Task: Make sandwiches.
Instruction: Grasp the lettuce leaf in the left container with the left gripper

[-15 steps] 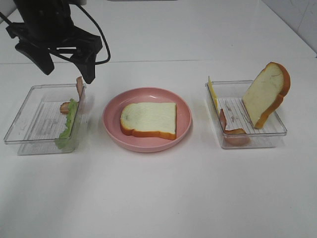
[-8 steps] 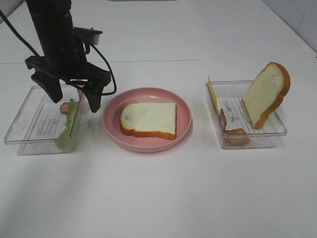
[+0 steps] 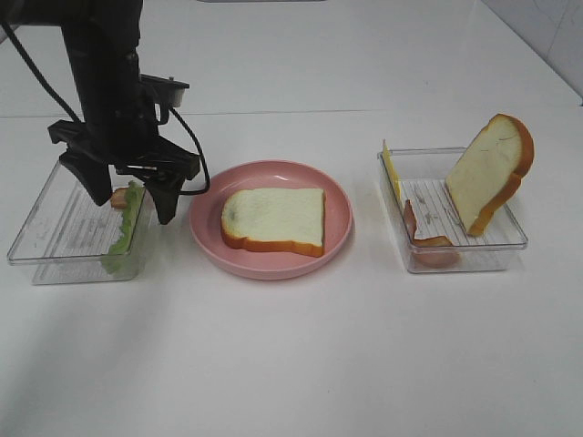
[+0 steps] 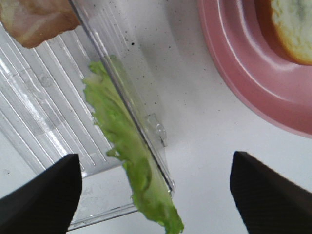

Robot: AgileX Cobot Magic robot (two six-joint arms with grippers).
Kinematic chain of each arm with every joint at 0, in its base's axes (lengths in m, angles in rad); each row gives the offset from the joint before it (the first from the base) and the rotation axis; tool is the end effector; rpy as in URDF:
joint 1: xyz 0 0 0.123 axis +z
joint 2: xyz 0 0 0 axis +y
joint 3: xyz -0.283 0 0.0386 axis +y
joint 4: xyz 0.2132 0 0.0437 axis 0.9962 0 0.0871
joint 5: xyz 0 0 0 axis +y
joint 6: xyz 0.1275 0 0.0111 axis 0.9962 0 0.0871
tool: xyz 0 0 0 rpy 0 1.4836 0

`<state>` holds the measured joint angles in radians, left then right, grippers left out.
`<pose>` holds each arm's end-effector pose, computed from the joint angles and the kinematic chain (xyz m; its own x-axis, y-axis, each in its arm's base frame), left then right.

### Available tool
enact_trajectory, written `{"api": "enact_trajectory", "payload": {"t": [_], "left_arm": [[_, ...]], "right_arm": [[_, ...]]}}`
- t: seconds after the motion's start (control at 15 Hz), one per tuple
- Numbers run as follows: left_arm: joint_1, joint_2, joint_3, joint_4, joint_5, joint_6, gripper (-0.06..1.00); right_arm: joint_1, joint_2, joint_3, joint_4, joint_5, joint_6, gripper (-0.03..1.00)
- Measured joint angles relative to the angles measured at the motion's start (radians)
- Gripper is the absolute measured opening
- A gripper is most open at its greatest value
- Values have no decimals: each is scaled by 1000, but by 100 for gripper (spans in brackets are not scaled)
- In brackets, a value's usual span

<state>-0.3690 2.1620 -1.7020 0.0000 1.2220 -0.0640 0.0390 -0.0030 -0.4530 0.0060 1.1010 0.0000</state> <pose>0.3704 -0.1432 0.1530 -0.9536 0.3002 0.0240 0.3003 0.9538 0.0015 -0.0024 0.0006 0.2261 -0.5290 -0.0179 -0.8484 -0.0421 0.9991 0.0051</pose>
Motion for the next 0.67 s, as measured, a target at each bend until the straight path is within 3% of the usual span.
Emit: {"api": "enact_trajectory", "payload": {"t": [0.2,0.4,0.47,0.67], "left_arm": [[11,25,0,0,0,9,73],[11,32,0,0,0,19,61],[11,32,0,0,0,19,53],[11,32,0,0,0,39,18]], "right_arm": [[0,0,0,0,0,0,85],[0,0,0,0,0,0,85],[0,0,0,0,0,0,85],[0,0,0,0,0,0,85]]}}
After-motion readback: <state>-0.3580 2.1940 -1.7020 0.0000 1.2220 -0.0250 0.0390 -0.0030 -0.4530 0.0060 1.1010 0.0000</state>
